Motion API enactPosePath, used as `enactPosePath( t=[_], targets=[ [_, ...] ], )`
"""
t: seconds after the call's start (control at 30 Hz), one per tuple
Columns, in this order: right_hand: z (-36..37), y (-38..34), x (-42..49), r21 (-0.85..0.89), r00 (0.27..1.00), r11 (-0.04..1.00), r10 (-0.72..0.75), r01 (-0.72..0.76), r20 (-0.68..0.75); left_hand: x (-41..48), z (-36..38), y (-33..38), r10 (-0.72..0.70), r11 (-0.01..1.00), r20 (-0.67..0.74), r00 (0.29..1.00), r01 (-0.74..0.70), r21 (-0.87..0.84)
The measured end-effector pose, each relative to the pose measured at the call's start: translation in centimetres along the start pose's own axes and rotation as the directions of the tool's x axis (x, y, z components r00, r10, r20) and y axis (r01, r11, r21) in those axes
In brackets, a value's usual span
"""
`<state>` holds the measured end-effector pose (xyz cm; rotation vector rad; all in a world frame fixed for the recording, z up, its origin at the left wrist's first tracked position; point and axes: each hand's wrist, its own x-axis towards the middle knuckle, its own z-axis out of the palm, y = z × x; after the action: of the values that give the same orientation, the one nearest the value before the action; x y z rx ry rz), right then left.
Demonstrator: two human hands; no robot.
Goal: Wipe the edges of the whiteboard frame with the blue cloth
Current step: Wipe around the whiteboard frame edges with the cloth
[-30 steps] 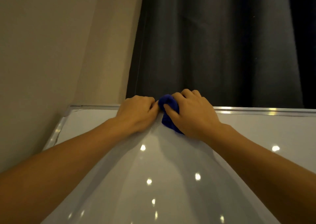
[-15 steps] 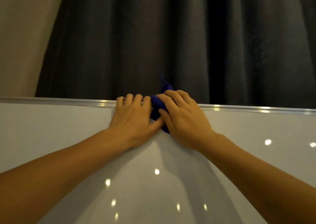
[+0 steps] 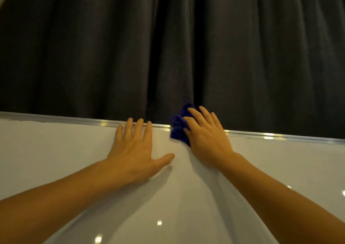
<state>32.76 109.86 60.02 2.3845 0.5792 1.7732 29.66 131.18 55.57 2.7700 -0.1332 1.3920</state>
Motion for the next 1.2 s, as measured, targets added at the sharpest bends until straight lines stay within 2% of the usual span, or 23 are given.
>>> enactPosePath(
  t=[0.1, 0.17, 0.23, 0.3, 0.37, 0.43, 0.5, 0.53, 0.6, 0.63, 0.7, 0.73, 0.83, 0.9, 0.97, 1.0, 1.1, 1.13, 1.2],
  targets=[
    [-1.1, 7.2, -2.1, -0.035, 0.953, 0.952, 0.302, -0.303, -0.016, 0.4, 0.7, 2.7, 0.032, 0.999, 0.034, 0.999, -0.032, 0.015],
    [-1.7, 8.5, -2.6, 0.016, 0.917, 0.917, 0.398, -0.398, -0.007, 0.9, 0.7, 4.4, 0.031, 1.0, 0.005, 1.0, -0.031, 0.0],
    [-1.9, 6.6, -2.3, 0.153, 0.94, 0.928, 0.34, -0.34, 0.028, 1.4, 0.6, 6.4, 0.025, 1.0, -0.016, 1.0, -0.025, -0.006],
    [-1.7, 3.4, -2.2, 0.277, 0.982, 0.944, 0.187, -0.176, -0.013, 1.6, 0.9, 8.3, 0.031, 0.999, -0.038, 0.999, -0.031, 0.007],
    [-1.5, 2.6, -2.5, 0.267, 0.998, 0.963, 0.047, -0.036, -0.036, 1.7, 1.4, 9.3, 0.042, 0.999, -0.075, 0.996, -0.039, 0.036],
    [-2.2, 5.6, -2.5, 0.225, 1.0, 0.974, 0.014, -0.017, 0.012, 1.8, 1.7, 9.3, 0.035, 0.998, -0.105, 0.994, -0.03, 0.053],
    [-2.8, 10.2, -3.4, 0.151, 0.989, 0.982, 0.096, -0.113, 0.116, 1.8, 1.6, 8.5, 0.036, 0.998, -0.077, 0.996, -0.032, 0.049],
    [-3.2, 12.5, -3.9, 0.103, 0.967, 0.972, 0.193, -0.211, 0.166, 1.7, 1.6, 8.1, 0.043, 0.998, -0.062, 0.997, -0.04, 0.045],
    [-3.8, 14.9, -4.7, -0.005, 0.899, 0.917, 0.392, -0.398, 0.194, 1.8, 1.5, 7.9, 0.057, 0.997, -0.046, 0.997, -0.054, 0.045],
    [-3.9, 14.6, -4.7, -0.061, 0.882, 0.901, 0.433, -0.43, 0.185, 1.9, 1.3, 8.1, 0.058, 0.998, -0.039, 0.998, -0.057, 0.042],
    [-3.0, 11.7, -4.1, -0.177, 0.917, 0.928, 0.357, -0.327, 0.18, 2.2, 0.8, 9.3, 0.059, 0.998, -0.029, 0.998, -0.059, 0.028],
    [-2.2, 9.5, -3.9, -0.147, 0.948, 0.955, 0.28, -0.258, 0.153, 2.1, 0.7, 10.0, 0.057, 0.998, -0.029, 0.998, -0.056, 0.029],
    [-2.0, 5.5, -4.7, 0.173, 0.988, 0.973, 0.14, -0.15, 0.069, 1.9, 0.8, 11.9, 0.104, 0.994, -0.088, 0.991, -0.101, 0.04],
    [-3.0, 7.4, -5.8, 0.225, 0.993, 0.969, 0.084, -0.1, 0.078, 2.0, 1.3, 12.2, 0.138, 0.99, -0.125, 0.982, -0.134, 0.043],
    [-3.8, 11.8, -7.4, 0.126, 0.985, 0.98, 0.141, -0.153, 0.097, 2.1, 2.0, 12.2, 0.157, 0.988, -0.129, 0.979, -0.157, 0.013],
    [-4.3, 14.2, -8.1, 0.079, 0.966, 0.968, 0.231, -0.24, 0.113, 2.1, 2.4, 12.4, 0.163, 0.986, -0.123, 0.979, -0.164, 0.001],
    [-5.3, 18.9, -8.9, -0.042, 0.835, 0.851, 0.522, -0.523, 0.171, 2.1, 3.0, 14.0, 0.164, 0.986, -0.095, 0.982, -0.166, -0.018],
    [-5.0, 19.2, -8.2, -0.103, 0.816, 0.837, 0.547, -0.538, 0.188, 2.2, 3.1, 15.1, 0.158, 0.987, -0.092, 0.983, -0.161, -0.023],
    [-3.7, 17.2, -6.6, -0.183, 0.84, 0.868, 0.494, -0.461, 0.224, 2.3, 3.0, 16.9, 0.152, 0.988, -0.08, 0.985, -0.155, -0.028]
  ],
)
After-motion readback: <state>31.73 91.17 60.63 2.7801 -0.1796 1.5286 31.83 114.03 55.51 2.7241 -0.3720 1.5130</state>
